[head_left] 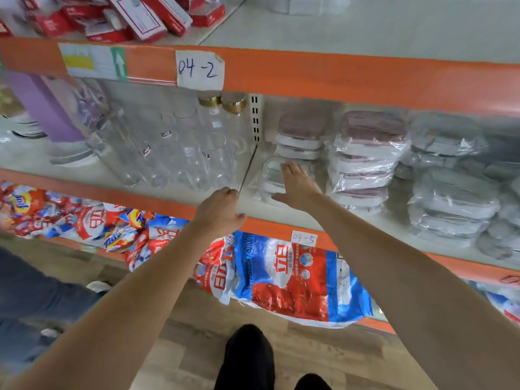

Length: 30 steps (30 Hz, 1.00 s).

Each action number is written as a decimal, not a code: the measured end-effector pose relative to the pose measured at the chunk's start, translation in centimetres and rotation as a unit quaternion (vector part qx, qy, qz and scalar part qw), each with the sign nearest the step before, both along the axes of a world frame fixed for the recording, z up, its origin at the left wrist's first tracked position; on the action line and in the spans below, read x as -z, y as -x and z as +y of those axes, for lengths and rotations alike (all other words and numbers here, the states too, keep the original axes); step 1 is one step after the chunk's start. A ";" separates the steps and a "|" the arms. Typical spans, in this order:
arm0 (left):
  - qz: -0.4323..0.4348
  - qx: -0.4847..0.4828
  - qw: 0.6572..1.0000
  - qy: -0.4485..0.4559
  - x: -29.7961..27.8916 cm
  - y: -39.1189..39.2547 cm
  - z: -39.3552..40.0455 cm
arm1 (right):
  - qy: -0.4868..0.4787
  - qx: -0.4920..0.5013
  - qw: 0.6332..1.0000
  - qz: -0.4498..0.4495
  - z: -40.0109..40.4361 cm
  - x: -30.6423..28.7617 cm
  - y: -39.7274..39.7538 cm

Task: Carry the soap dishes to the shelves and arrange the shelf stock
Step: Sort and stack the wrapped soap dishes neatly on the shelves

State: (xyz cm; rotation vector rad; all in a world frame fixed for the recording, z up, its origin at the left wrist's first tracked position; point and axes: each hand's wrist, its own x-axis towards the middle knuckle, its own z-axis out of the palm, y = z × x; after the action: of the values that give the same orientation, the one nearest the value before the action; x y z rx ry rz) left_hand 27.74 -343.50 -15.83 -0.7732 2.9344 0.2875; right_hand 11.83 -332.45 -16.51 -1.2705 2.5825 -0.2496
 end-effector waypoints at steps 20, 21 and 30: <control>-0.049 0.024 0.998 -0.010 0.4 -0.1 -2.0 | -0.017 -0.008 0.998 0.052 0.7 0.8 -1.9; -0.052 0.022 0.998 -0.013 0.1 -0.4 -1.4 | -0.021 -0.014 0.998 0.049 1.8 0.8 -2.6; -0.070 0.061 0.995 -0.027 -0.1 0.0 5.3 | -0.070 -0.010 0.997 0.022 12.8 0.3 -4.8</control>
State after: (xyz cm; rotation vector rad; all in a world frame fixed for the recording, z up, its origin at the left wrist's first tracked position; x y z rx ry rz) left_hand 27.75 -338.25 -15.68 -0.5793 2.8153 0.2879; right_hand 16.65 -319.66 -16.79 -1.2644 2.5723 -0.0366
